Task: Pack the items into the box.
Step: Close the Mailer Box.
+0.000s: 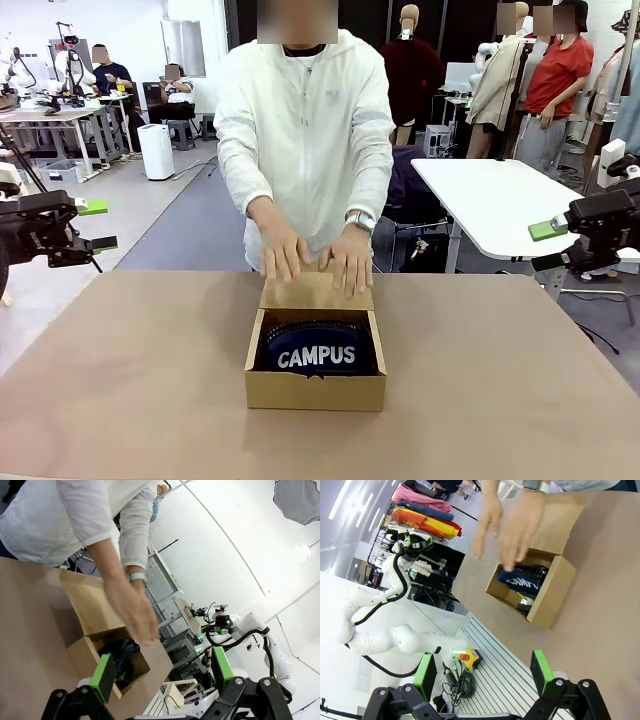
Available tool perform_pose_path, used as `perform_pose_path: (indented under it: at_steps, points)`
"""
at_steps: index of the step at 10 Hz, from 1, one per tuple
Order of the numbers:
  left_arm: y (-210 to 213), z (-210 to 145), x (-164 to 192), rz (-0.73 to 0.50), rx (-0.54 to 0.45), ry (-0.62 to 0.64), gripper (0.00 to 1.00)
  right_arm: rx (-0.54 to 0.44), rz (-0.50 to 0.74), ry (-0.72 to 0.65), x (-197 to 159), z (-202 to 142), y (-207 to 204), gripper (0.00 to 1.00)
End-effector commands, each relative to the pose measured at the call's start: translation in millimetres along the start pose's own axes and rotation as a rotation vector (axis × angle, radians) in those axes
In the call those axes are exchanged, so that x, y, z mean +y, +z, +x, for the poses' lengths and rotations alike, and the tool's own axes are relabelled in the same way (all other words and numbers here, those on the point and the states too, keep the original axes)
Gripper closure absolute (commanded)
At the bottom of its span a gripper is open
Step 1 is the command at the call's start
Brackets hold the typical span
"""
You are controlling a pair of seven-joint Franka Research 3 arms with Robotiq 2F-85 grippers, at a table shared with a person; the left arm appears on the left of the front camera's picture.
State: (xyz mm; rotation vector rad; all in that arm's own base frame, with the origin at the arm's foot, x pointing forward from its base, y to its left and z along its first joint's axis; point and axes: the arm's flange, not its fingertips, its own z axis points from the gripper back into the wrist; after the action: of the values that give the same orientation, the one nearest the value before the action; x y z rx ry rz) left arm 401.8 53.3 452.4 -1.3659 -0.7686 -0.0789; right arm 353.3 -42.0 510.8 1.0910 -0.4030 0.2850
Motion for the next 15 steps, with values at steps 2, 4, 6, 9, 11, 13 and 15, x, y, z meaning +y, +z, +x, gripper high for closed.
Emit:
perform_pose_path:
  at_steps: [2, 4, 6, 9, 11, 13, 15]
  points:
    - [3.2, -1.3, -1.0, -0.009, 0.011, -0.014, 0.0, 0.017, 0.001, -0.013, 3.2, 1.2, 4.5, 0.0]
    - [3.2, -1.3, -1.0, -0.009, 0.011, -0.014, 0.0, 0.017, 0.001, -0.013, 3.2, 1.2, 4.5, 0.0]
    - [0.0, 0.0, 0.0, 0.0, 0.0, 0.0, 0.0, 0.049, -0.057, -0.023, 3.2, 12.4, -7.7, 0.0]
    - [-72.1, -0.3, -7.9, 0.411, 0.174, -0.013, 0.0, 0.148, -0.467, -0.012, -2.3, 59.2, -79.6, 0.0]
    - [-99.7, 1.2, 2.7, 0.508, 0.231, 0.034, 0.0, 0.072, -0.517, -0.065, -46.5, 70.0, -134.2, 0.0]
    - [-502.7, 123.7, -4.1, 0.463, 0.185, 0.097, 0.0, 0.026, -0.465, -0.157, -90.2, 70.4, -169.8, 0.0]
    - [-144.7, -18.0, -10.0, 0.501, 0.19, -0.012, 0.0, 0.084, -0.53, -0.029, -45.0, 61.3, -142.4, 0.0]
